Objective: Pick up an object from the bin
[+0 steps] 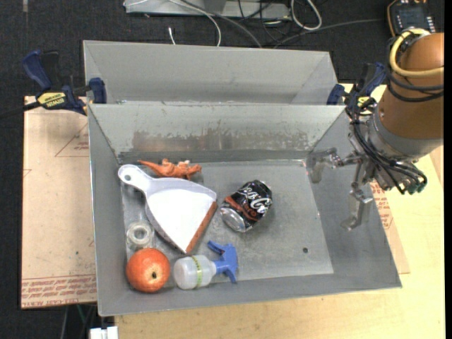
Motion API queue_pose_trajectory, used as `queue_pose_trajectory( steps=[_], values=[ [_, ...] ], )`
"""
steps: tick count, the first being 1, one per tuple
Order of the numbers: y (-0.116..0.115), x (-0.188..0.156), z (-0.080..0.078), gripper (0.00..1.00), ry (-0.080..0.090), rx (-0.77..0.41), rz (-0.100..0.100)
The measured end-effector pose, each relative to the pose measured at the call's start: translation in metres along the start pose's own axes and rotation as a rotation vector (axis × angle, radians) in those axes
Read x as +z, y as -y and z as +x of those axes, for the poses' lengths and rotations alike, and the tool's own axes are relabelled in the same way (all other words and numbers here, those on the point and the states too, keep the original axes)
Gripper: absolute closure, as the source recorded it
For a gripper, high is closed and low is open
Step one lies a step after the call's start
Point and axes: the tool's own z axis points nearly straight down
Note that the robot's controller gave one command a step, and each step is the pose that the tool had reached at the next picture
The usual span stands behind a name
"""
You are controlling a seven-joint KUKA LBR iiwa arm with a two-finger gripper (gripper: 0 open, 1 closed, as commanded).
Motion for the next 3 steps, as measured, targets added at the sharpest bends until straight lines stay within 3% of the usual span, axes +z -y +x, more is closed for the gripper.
queue_pose_trajectory(
  steps=[1, 2, 3],
  values=[
    [-0.007, 0.006, 0.009, 0.0, -0.007, 0.242, -0.002],
    [-0.031, 0.016, 0.002, 0.0, 0.007, 0.073, 0.002],
    [-0.045, -0.055, 0.005, 0.0, 0.003, 0.313, 0.0]
  ],
)
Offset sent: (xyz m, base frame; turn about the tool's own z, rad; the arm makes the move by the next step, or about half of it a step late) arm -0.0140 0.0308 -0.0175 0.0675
